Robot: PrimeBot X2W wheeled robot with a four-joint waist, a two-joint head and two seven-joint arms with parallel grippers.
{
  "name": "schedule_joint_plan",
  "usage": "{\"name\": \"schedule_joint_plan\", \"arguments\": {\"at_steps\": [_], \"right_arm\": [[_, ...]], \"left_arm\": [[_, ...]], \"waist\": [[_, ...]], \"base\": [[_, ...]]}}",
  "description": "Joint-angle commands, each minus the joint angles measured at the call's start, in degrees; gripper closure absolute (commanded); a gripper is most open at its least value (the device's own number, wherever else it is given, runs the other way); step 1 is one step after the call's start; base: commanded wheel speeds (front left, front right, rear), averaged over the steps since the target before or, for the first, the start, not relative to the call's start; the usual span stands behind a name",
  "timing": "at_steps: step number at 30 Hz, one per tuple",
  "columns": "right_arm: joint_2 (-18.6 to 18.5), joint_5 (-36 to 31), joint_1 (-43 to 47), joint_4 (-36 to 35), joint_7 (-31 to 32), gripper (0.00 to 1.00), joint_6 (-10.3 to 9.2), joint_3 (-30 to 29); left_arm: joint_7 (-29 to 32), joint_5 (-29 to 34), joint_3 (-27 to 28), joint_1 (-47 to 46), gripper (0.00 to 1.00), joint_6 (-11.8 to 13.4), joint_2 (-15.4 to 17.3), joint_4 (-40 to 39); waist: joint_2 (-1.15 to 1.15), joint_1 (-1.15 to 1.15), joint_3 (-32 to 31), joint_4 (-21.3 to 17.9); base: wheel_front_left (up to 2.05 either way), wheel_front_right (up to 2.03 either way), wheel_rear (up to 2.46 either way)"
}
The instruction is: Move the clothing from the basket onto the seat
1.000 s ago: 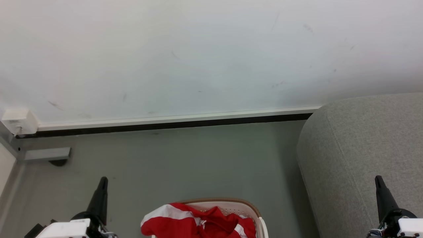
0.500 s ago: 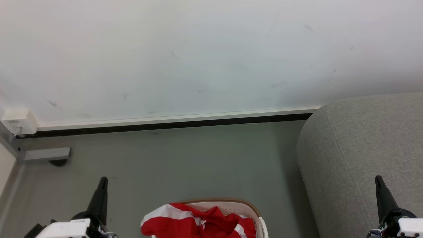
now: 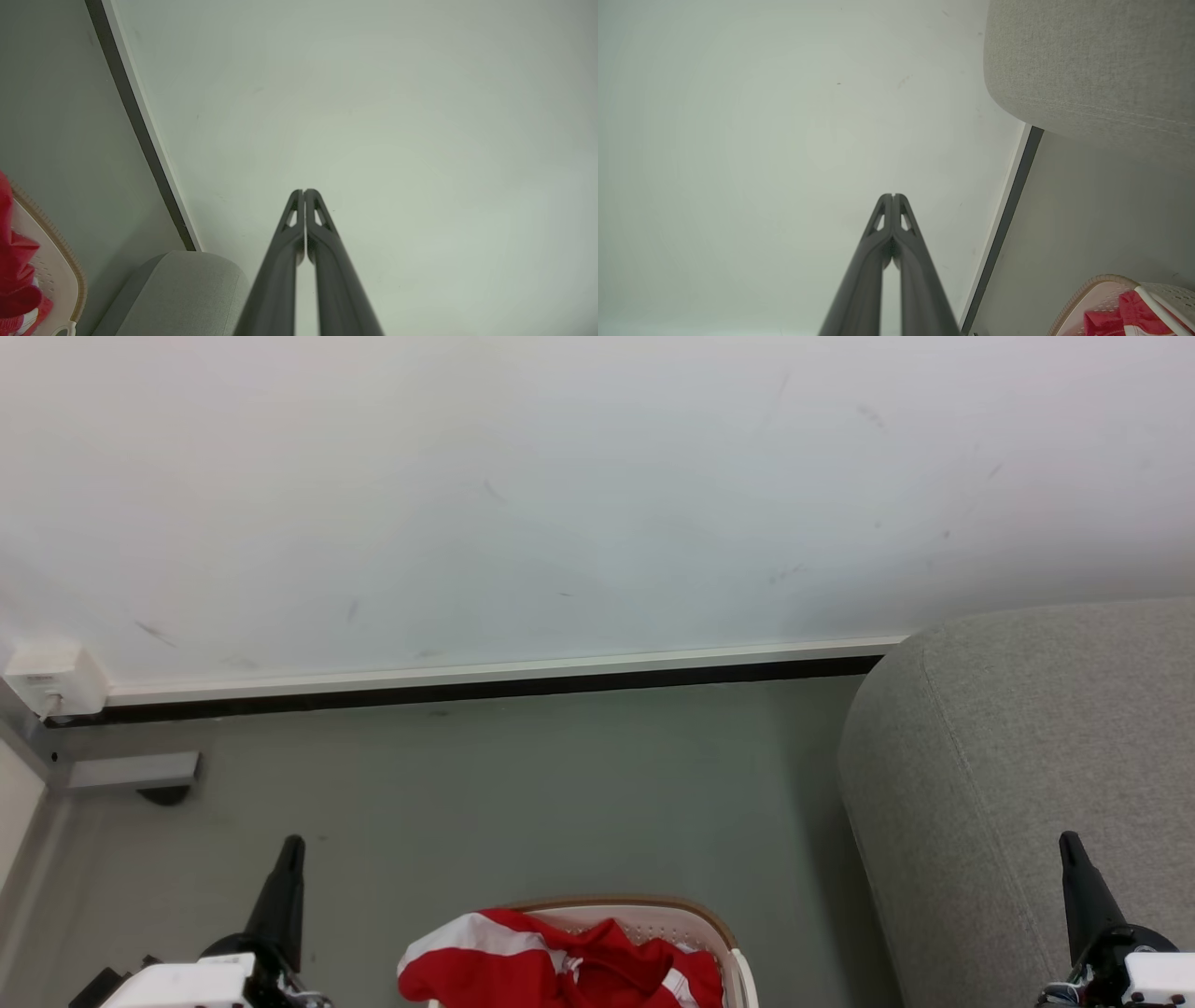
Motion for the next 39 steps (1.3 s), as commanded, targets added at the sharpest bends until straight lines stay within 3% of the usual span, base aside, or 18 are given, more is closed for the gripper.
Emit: {"name": "schedule_joint_plan", "arguments": {"at_steps": [1, 16, 17, 27, 39], "right_arm": [[-0.3, 0.0, -0.6, -0.3, 0.2, 1.0, -0.13, -0.2], [-0.3, 0.0, -0.6, -0.3, 0.2, 1.0, -0.13, -0.2], [0.0, 0.0, 0.0, 0.0, 0.0, 0.0, 0.0, 0.0], [0.4, -2.2, 1.6, 0.2, -2.3, 0.0, 0.0, 1.2], [-0.7, -15.7, 2.1, -2.4, -5.5, 0.0, -0.01, 3.0]], "left_arm": [[0.2, -0.8, 0.0, -0.5, 1.0, -0.3, 0.4, -0.2], [0.2, -0.8, 0.0, -0.5, 1.0, -0.3, 0.4, -0.2], [0.0, 0.0, 0.0, 0.0, 0.0, 0.0, 0.0, 0.0], [-2.3, 2.2, -1.7, 0.9, 0.0, 0.6, -0.3, 0.7], [-5.5, 11.8, -3.8, 0.9, 0.0, 2.2, -0.2, -0.7]], "waist": [[0.0, 0.0, 0.0, 0.0], [0.0, 0.0, 0.0, 0.0], [0.0, 0.0, 0.0, 0.0], [0.0, 0.0, 0.0, 0.0], [0.0, 0.0, 0.1, 0.0]], "base": [[0.0, 0.0, 0.0], [0.0, 0.0, 0.0], [0.0, 0.0, 0.0], [0.0, 0.0, 0.0], [0.0, 0.0, 0.0]]}}
